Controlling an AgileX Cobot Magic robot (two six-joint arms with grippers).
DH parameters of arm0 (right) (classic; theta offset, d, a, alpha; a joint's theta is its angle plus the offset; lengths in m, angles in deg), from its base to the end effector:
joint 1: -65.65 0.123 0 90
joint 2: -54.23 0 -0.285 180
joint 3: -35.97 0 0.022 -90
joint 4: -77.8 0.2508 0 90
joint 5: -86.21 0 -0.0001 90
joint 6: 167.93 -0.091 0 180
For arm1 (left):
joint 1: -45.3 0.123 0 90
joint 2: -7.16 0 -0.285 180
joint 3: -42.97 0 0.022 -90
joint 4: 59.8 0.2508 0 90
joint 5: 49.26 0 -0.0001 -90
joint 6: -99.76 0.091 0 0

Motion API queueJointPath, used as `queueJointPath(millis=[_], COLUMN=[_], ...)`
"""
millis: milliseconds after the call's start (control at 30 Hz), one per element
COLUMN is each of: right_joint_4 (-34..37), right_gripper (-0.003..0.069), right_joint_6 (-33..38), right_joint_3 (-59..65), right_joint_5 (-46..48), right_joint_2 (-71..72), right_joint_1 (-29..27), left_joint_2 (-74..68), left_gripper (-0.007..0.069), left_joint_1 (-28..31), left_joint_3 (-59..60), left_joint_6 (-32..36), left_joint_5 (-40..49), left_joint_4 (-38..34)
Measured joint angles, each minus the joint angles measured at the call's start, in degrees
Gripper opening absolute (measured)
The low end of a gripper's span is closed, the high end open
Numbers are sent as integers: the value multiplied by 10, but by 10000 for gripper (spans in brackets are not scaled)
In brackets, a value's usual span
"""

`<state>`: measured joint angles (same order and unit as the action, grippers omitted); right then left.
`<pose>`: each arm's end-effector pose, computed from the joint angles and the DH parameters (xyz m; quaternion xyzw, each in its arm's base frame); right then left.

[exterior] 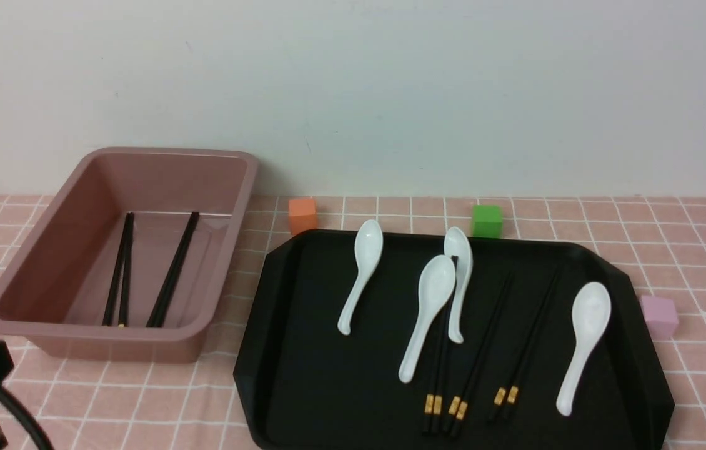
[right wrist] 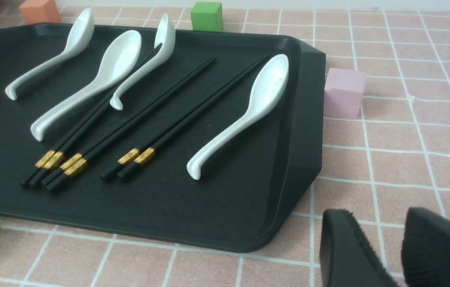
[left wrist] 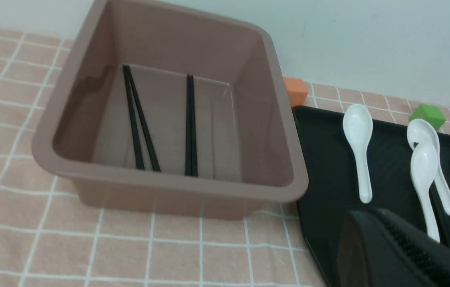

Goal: On pink tablecloth take chopsticks from black tray and put them in box.

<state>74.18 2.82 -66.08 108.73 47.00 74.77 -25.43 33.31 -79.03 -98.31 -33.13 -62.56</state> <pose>0.0517 0.0061 0.1742 -0.0155 0.8071 0.0675 0.5864 0.0956 -0.0216 0.2697 -0.0571 0.8003 -0.1732 0.5712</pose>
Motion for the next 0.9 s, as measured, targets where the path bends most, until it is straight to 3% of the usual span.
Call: queueJointPath(millis=[633,900], right_joint_4=[1,1], right_gripper=[240,240], right_joint_6=[0,0], right_joint_3=[0,0], right_joint_5=[0,0], right_joint_2=[0,0], right_joint_1=[0,0], left_joint_2=[6,142], left_gripper=[-13,-13], left_joint_1=[0,42], left_joint_3=[13,126], left_joint_6=[0,13], left_joint_5=[-10,-49], left_joint_4=[-8,-3])
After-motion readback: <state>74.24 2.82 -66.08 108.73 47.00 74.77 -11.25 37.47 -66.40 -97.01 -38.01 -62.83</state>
